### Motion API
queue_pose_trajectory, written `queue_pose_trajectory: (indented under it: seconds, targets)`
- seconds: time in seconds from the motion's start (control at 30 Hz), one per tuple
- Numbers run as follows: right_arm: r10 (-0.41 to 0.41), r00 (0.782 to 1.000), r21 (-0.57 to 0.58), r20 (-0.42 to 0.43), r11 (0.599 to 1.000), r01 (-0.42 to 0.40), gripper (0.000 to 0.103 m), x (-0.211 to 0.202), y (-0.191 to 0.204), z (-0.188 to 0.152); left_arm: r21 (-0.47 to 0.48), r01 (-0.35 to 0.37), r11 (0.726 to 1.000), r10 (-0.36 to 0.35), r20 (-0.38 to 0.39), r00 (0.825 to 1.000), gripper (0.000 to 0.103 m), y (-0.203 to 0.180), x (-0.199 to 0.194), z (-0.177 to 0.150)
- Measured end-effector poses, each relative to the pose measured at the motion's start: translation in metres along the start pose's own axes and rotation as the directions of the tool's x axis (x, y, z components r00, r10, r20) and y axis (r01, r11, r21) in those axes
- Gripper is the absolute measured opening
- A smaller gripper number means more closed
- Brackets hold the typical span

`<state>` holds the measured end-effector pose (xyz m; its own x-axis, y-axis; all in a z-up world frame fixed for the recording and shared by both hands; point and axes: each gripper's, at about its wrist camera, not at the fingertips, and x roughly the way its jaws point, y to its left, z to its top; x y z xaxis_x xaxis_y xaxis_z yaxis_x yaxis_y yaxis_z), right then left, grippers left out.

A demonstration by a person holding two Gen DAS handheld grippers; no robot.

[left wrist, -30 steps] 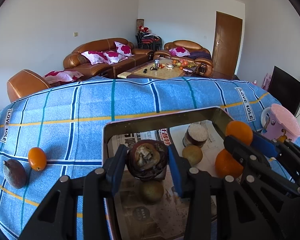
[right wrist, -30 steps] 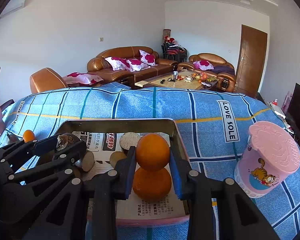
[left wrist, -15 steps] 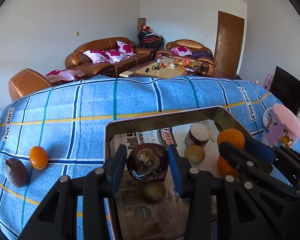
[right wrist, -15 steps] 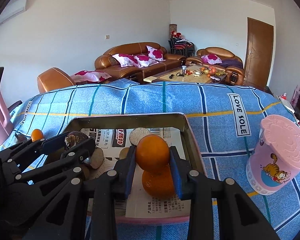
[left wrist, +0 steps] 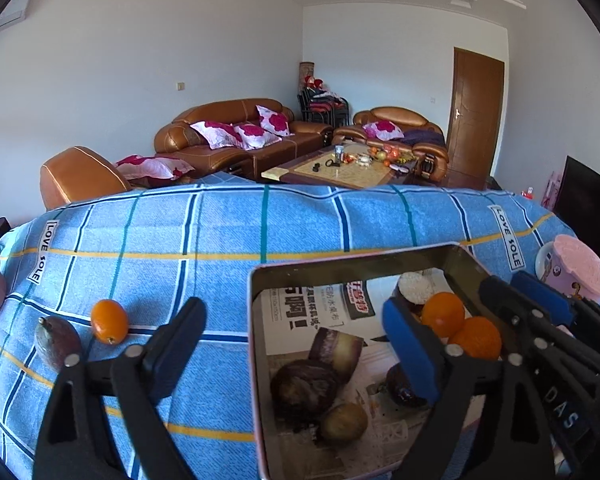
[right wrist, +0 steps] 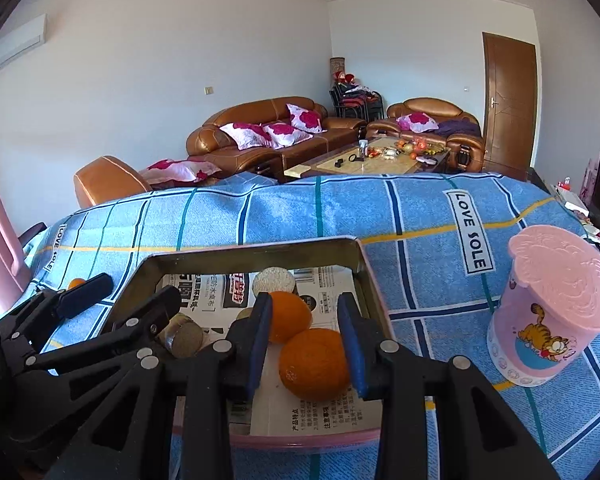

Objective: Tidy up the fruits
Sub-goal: 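Lift both open tools from the box toward the orange and purple fruit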

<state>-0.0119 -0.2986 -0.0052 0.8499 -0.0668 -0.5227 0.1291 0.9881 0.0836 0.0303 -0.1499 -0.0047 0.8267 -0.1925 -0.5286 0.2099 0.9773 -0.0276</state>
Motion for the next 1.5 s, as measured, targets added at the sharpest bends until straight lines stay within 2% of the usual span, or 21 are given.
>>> queue_pose_trajectory:
  seconds: [0.07, 0.17, 0.2, 0.3, 0.43, 0.53, 0.6, 0.77, 0.93, 1.23, 1.5]
  targets:
    - [-0.018, 0.999, 0.008, 0.049, 1.0, 0.018, 0.039, -0.008, -0.002, 0.002, -0.037, 0.002, 0.999, 0.0, 0.045, 0.999, 0.103, 0.009, -0.008, 0.003]
    - [-0.054, 0.989, 0.021, 0.138, 0.998, 0.051, 0.069, -0.021, -0.005, 0.004, -0.066, -0.006, 0.998, 0.011, 0.075, 0.997, 0.103, 0.019, -0.015, 0.008]
    - [-0.064, 0.982, 0.023, 0.175, 0.998, 0.061, 0.074, -0.027, -0.005, 0.004, -0.071, -0.013, 0.997, 0.018, 0.079, 0.997, 0.103, 0.023, -0.015, 0.008]
    - [-0.089, 0.966, 0.005, 0.241, 0.996, 0.09, 0.077, -0.036, -0.001, 0.005, -0.078, -0.037, 0.996, 0.043, 0.073, 0.996, 0.103, 0.03, -0.014, 0.009]
    - [-0.119, 0.953, -0.015, 0.278, 0.992, 0.128, 0.078, -0.041, 0.003, 0.006, -0.081, -0.065, 0.995, 0.073, 0.091, 0.993, 0.103, 0.036, -0.018, 0.008]
    - [-0.134, 0.933, -0.016, 0.335, 0.989, 0.148, 0.079, -0.049, 0.005, 0.005, -0.066, -0.093, 0.993, 0.1, 0.116, 0.988, 0.103, 0.039, -0.022, 0.006]
    - [-0.146, 0.926, -0.02, 0.349, 0.986, 0.164, 0.087, -0.051, 0.008, 0.003, -0.051, -0.113, 0.992, 0.119, 0.124, 0.985, 0.103, 0.039, -0.023, 0.004]
    - [-0.15, 0.942, -0.01, 0.3, 0.987, 0.16, 0.087, -0.044, 0.006, 0.004, -0.013, -0.145, 0.989, 0.146, 0.119, 0.982, 0.103, 0.038, -0.025, -0.002]
    - [-0.172, 0.946, 0.034, 0.276, 0.985, 0.169, 0.087, -0.045, 0.0, 0.0, -0.012, -0.15, 0.989, 0.15, 0.115, 0.982, 0.103, 0.041, -0.03, -0.006]
    - [-0.211, 0.94, 0.044, 0.27, 0.977, 0.206, 0.087, -0.054, 0.007, -0.007, -0.01, -0.153, 0.988, 0.154, 0.105, 0.983, 0.103, 0.044, -0.037, -0.01]
    - [-0.277, 0.924, 0.088, 0.263, 0.961, 0.263, 0.087, -0.065, 0.005, -0.013, 0.03, -0.134, 0.991, 0.129, 0.121, 0.984, 0.103, 0.048, -0.047, -0.015]
